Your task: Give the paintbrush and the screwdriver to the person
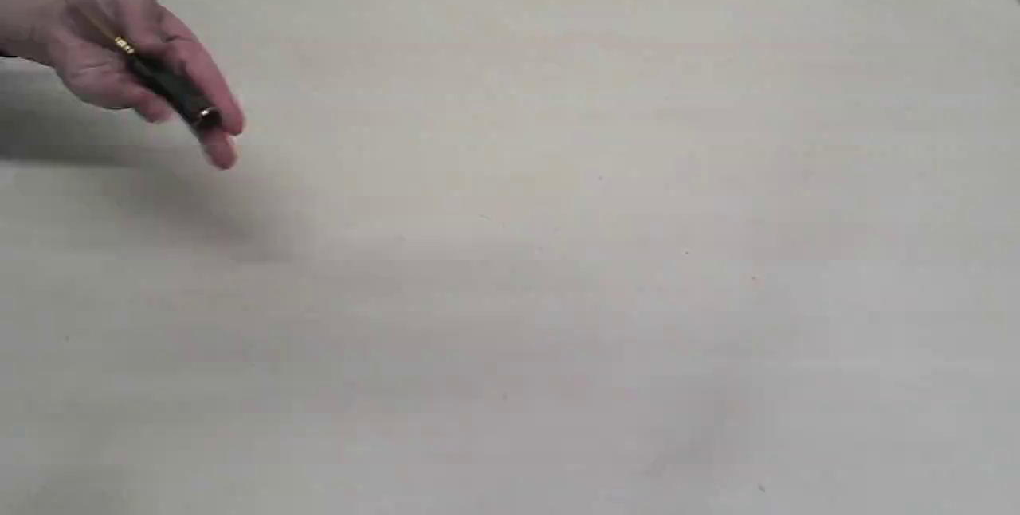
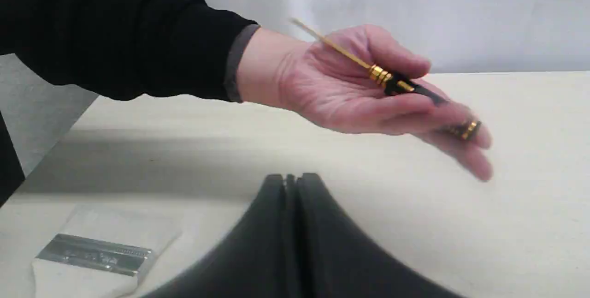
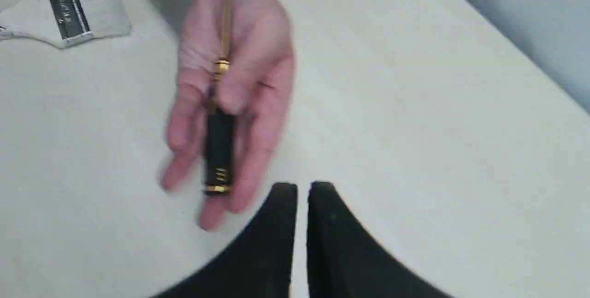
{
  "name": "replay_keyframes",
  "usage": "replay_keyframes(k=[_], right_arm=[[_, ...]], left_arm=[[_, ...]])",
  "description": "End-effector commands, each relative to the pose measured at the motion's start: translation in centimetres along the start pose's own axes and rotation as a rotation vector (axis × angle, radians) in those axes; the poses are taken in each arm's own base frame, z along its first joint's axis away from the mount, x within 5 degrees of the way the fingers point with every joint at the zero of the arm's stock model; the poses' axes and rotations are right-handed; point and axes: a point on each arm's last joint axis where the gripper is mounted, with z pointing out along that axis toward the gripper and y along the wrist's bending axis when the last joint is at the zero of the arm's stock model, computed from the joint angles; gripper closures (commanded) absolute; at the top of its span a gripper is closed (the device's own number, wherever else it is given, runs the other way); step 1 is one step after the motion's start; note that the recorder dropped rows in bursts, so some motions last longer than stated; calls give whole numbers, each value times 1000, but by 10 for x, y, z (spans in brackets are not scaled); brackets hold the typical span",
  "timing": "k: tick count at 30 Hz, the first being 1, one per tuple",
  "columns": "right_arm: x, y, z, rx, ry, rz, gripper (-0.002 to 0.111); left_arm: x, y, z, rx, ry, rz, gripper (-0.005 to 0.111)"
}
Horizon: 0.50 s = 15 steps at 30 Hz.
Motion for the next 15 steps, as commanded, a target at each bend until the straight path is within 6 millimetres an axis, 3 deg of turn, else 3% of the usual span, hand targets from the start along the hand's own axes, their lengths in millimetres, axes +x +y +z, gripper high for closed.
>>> replay_keyframes(k=[1, 7, 11, 15], right_arm=[[-6, -11, -57, 46, -15, -13, 104], [1, -22, -147, 184, -46, -20, 104], [19, -24, -209, 296, -100, 2, 104], [43, -21, -260, 287, -198, 30, 104]], left_arm=[[0, -1, 0, 9, -7, -2, 107], [0, -1, 0, 9, -7, -2, 107], [0, -1, 0, 9, -7, -2, 107], [0, -1, 0, 9, -7, -2, 107]])
